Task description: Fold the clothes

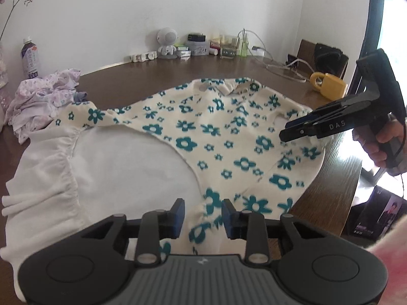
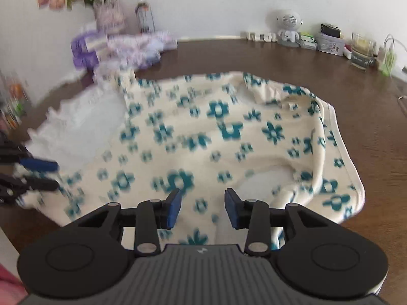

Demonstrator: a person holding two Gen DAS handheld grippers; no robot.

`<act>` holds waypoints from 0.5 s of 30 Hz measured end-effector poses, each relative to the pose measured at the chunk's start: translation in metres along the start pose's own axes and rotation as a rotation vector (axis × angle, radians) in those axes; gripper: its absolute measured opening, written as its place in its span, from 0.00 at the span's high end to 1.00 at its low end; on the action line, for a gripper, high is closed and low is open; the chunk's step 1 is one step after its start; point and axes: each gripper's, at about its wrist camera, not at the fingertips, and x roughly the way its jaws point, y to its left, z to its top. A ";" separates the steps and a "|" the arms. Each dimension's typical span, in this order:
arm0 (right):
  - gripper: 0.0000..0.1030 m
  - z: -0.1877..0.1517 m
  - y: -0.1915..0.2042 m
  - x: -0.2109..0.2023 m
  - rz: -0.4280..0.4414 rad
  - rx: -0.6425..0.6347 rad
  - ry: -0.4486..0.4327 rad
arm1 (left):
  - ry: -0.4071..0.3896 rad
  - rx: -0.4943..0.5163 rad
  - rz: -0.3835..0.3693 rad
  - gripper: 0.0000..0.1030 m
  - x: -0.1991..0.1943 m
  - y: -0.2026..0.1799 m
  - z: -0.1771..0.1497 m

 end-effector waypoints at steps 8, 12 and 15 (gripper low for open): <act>0.60 0.102 -0.006 0.040 -0.034 -0.028 -0.056 | -0.051 -0.025 0.128 0.51 0.029 0.064 0.102; 0.60 0.139 -0.010 0.090 -0.035 0.003 -0.035 | -0.014 -0.047 0.213 0.51 0.079 0.106 0.126; 0.60 0.150 -0.008 0.126 -0.059 -0.007 -0.005 | 0.027 -0.076 0.239 0.62 0.112 0.131 0.125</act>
